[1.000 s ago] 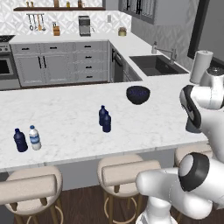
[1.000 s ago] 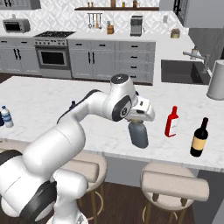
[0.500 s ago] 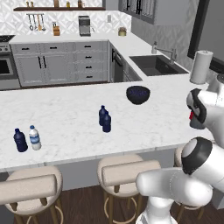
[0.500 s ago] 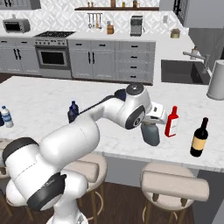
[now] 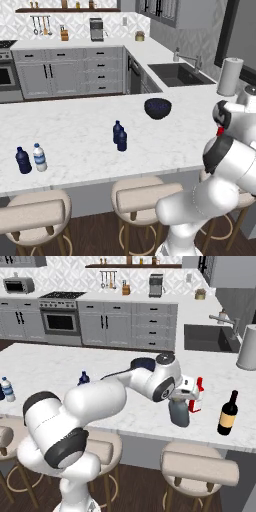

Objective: Move the plastic bottles in the middle to the plastics group, and the glass bottles in the middle to the glass group.

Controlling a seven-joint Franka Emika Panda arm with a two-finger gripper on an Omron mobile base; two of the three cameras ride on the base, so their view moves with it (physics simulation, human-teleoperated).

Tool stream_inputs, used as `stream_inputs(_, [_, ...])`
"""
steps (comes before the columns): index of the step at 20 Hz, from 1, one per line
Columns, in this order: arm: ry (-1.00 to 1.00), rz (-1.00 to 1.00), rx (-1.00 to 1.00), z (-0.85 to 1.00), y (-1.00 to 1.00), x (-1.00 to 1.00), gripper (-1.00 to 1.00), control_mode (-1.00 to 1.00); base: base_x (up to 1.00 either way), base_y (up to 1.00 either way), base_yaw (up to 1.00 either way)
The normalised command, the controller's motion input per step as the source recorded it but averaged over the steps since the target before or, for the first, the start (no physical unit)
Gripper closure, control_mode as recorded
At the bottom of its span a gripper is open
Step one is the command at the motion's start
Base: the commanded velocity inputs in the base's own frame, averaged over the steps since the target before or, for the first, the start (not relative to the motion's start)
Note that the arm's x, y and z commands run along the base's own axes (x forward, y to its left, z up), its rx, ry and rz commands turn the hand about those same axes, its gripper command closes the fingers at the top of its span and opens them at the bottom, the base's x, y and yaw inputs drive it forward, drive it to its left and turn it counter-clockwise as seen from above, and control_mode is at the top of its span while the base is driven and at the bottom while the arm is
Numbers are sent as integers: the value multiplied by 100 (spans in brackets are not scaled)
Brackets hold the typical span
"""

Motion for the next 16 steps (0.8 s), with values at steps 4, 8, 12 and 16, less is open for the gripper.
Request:
stream_inputs(4, [1, 18, 0, -32, -41, 13, 100, -100, 0, 0, 0])
stream_inputs(8, [0, 17, 0, -34, -30, 14, 100, -100, 0, 0, 0])
stream_inputs(12, [0, 19, 0, -28, -21, 23, 100, -100, 0, 0, 0])
stream_inputs(16, [0, 17, 0, -15, -21, 23, 100, -100, 0, 0, 0])
